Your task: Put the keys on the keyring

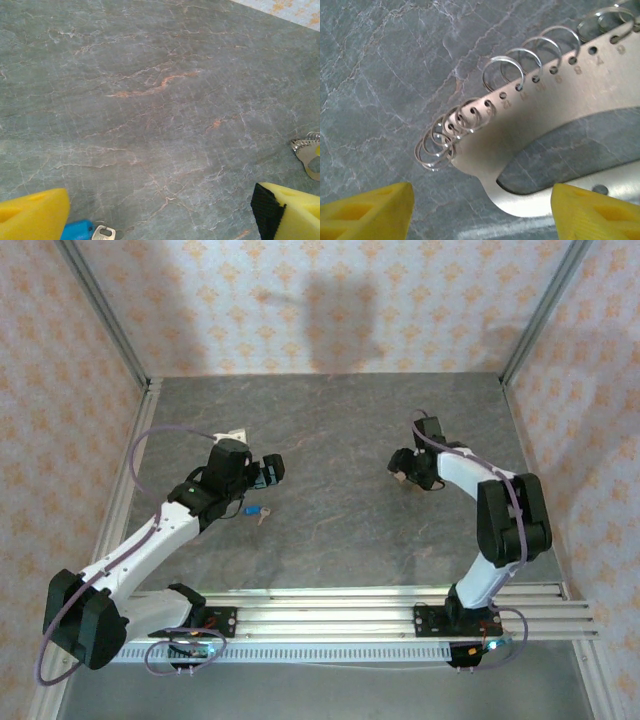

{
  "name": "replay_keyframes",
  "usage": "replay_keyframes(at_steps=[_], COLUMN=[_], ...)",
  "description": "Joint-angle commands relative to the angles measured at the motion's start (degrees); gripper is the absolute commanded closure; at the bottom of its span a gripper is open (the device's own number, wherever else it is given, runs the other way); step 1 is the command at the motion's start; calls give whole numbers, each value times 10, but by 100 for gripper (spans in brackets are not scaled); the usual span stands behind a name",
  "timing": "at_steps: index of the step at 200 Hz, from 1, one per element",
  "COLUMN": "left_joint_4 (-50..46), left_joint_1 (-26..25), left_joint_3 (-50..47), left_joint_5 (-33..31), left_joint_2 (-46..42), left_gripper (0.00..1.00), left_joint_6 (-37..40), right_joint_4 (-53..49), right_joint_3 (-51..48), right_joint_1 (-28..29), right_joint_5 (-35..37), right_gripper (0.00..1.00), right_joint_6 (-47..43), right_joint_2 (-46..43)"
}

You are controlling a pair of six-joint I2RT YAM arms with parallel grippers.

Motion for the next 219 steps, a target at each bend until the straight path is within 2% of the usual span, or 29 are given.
replay_keyframes(at_steps=[1, 69, 137, 219], left_joint_4=[8, 8, 19, 18], left_joint_1=[-8, -11, -11, -17], left_joint_3=[-8, -18, -19, -8], left_joint_5=[-1, -5, 3, 10], left_joint_2=[4, -2, 4, 4], left_gripper=[5, 5, 5, 5], left_joint_6=[-12, -10, -13, -12], right_joint_4=[-10, -1, 2, 36], right_joint_3=[27, 45, 30, 22], right_joint_1=[5, 30, 88, 177], right_joint_5=[21, 17, 36, 37], right_gripper=[28, 31, 31, 32], right_joint_6=[10, 22, 32, 87], right_joint_2=[31, 83, 79, 78])
